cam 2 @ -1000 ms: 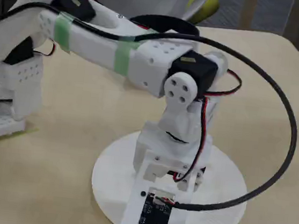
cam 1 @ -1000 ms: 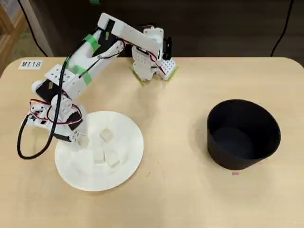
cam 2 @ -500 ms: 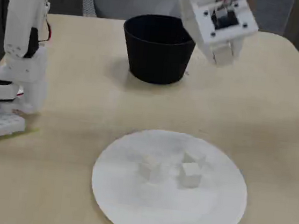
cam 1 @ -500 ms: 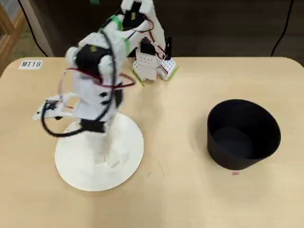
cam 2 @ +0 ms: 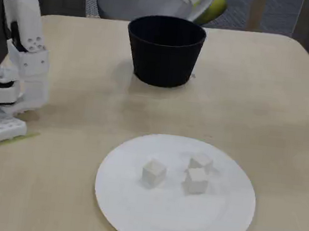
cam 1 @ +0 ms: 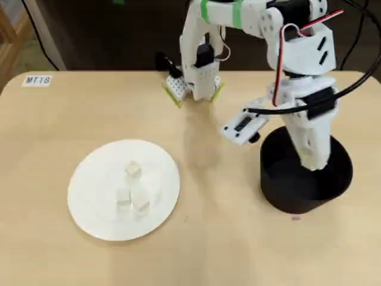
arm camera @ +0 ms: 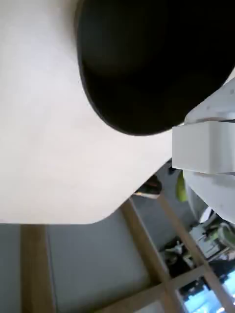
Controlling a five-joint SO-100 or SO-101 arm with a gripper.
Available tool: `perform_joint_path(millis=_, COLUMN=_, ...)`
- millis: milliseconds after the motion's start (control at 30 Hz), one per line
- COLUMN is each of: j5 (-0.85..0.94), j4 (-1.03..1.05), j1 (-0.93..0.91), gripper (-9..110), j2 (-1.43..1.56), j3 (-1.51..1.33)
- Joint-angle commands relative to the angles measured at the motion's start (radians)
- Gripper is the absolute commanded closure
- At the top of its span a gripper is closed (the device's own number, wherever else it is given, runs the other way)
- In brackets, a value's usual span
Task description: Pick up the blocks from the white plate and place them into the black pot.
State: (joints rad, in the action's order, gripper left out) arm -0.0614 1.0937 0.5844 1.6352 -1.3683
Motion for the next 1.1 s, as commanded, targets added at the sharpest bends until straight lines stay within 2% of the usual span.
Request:
perform_joint_path(millis=0, j5=-0.008, j4=-0.13, j1=0.026, gripper=104, j2=0.092, j3=-0.196)
perform_joint_path(millis=133, j5=-0.026, j4=-0.258, j1=0.035, gripper=104, j2=0.137, j3=-0.347)
perform_joint_path(millis=433, j5=-0.012, j4=-0.239, j1=0.026, gripper=104, j2=0.14, j3=-0.345)
perform_joint_path(millis=467, j5=-0.012, j4=-0.224, j1=0.025, gripper=98, j2=0.14, j3=-0.342)
perform_joint_path(millis=533, j5=0.017, j4=-0.199, j1=0.025, gripper=78, j2=0.149, j3=-0.342)
perform_joint_path(millis=600, j5=0.028, j4=-0.186, j1=0.023, gripper=71, j2=0.153, j3=-0.342)
perform_joint_path(millis=667, j5=0.028, j4=-0.17, j1=0.015, gripper=70, j2=0.155, j3=-0.342)
perform_joint_path(millis=800, j5=0.037, j4=-0.156, j1=-0.003, gripper=73, j2=0.164, j3=-0.339)
perform_joint_path(millis=833, j5=0.037, j4=-0.146, j1=-0.011, gripper=78, j2=0.167, j3=-0.331)
perform_joint_path(millis=933, j5=0.054, j4=-0.014, j1=-0.063, gripper=104, j2=0.155, j3=-0.23)
perform_joint_path(millis=1067, j5=0.146, j4=0.224, j1=-0.219, gripper=104, j2=0.118, j3=-0.034)
